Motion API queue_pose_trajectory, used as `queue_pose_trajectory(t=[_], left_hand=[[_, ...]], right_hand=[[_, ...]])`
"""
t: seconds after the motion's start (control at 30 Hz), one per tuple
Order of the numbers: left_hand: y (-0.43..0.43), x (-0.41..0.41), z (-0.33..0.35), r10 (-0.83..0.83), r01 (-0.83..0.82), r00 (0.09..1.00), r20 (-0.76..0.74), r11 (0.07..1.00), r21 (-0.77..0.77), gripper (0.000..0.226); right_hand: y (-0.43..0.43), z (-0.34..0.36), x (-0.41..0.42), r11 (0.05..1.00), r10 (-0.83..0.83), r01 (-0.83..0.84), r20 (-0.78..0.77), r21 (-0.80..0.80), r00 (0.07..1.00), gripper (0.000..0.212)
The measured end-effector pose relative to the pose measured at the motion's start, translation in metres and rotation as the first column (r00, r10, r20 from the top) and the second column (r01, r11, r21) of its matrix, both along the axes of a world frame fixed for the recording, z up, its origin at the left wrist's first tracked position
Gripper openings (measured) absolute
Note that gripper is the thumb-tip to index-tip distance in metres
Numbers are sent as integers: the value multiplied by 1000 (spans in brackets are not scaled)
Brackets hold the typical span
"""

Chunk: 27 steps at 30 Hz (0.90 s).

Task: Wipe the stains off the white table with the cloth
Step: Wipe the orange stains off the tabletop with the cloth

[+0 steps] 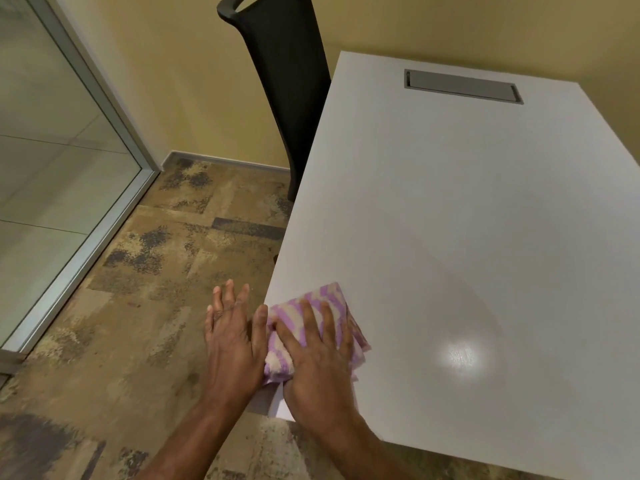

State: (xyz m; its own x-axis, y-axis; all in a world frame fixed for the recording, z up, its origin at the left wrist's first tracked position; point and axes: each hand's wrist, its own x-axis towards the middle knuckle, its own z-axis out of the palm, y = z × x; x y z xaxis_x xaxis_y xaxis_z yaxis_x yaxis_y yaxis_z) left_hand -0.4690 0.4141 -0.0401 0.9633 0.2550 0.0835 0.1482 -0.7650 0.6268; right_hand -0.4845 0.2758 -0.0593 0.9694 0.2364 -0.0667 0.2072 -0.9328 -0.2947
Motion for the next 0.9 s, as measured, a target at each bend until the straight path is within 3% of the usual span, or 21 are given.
queue_pose_trajectory(t=[0.2, 0.37, 0.73, 0.9], left_hand=[[-13, 19, -1, -41, 42, 999, 14, 999, -11, 74], [-32, 41, -1, -73, 72, 997, 36, 997, 7, 65], [-65, 98, -13, -177, 169, 982, 60, 979, 115, 65], [-79, 111, -18, -186, 183, 982, 16, 976, 118, 65]], right_hand=[[-5, 2, 55, 993, -83, 77, 69, 87, 994, 85], [-19, 3, 105, 990, -140, 135, 113, 46, 984, 76], [-79, 24, 197, 980, -188, 190, 31, -54, 982, 74], [-106, 12, 216, 970, -242, 242, 91, 13, 966, 73]])
